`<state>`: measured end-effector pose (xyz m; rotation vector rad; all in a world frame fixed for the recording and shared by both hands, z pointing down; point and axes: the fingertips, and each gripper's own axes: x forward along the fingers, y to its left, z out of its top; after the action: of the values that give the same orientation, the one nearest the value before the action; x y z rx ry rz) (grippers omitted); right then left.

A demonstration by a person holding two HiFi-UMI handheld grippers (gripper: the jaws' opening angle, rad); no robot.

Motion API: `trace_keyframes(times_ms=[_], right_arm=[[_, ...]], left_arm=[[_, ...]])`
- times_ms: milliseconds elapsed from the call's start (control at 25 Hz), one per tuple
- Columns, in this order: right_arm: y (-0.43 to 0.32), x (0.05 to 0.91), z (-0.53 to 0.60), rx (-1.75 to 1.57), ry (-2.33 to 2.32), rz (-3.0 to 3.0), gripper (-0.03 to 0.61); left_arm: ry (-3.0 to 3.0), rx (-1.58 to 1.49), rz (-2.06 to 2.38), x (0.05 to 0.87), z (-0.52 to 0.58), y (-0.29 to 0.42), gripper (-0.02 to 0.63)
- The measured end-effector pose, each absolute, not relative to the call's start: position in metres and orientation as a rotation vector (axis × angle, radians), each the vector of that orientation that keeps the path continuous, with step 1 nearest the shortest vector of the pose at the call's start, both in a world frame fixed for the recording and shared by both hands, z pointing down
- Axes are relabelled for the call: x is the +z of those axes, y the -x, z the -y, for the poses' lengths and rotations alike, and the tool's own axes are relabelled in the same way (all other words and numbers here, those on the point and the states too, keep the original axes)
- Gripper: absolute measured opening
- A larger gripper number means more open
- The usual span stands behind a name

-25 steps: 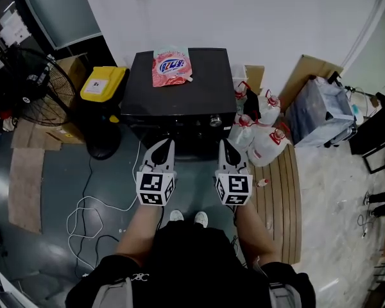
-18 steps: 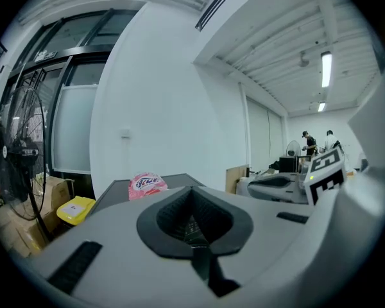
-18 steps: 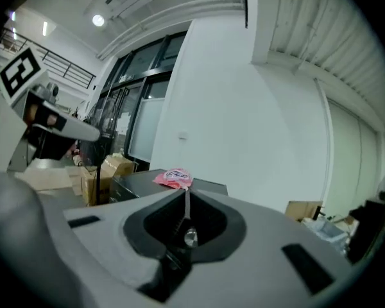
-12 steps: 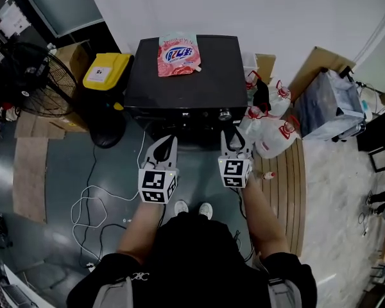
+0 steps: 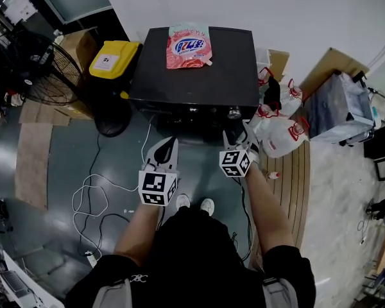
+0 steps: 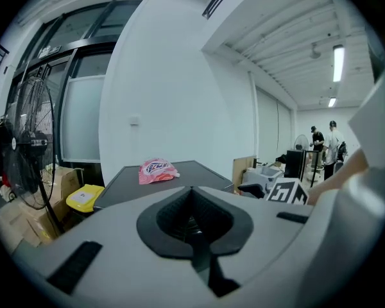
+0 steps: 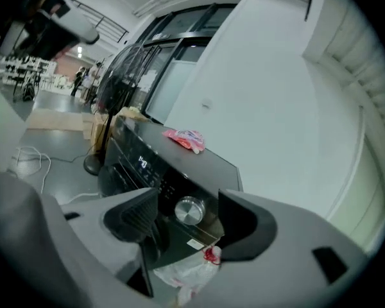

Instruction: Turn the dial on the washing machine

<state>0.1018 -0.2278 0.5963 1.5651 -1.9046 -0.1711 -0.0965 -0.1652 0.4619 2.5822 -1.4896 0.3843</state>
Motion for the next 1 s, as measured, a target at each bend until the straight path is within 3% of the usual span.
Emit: trace_keyframes(times_ms=[520,1000], right_arm=[[-0.114,0.686,0.281,-0.462,-1.288,1.596,0.281],[-0.122,0.699,0.305,-0.557,-1.261,1.473,0.281]], left_arm=[[-2.501,0.505,1.534,0.492,0.157,0.116,-0.008],[-2.512,0.524,1.537,0.498,0.157,0.113,-0.008]])
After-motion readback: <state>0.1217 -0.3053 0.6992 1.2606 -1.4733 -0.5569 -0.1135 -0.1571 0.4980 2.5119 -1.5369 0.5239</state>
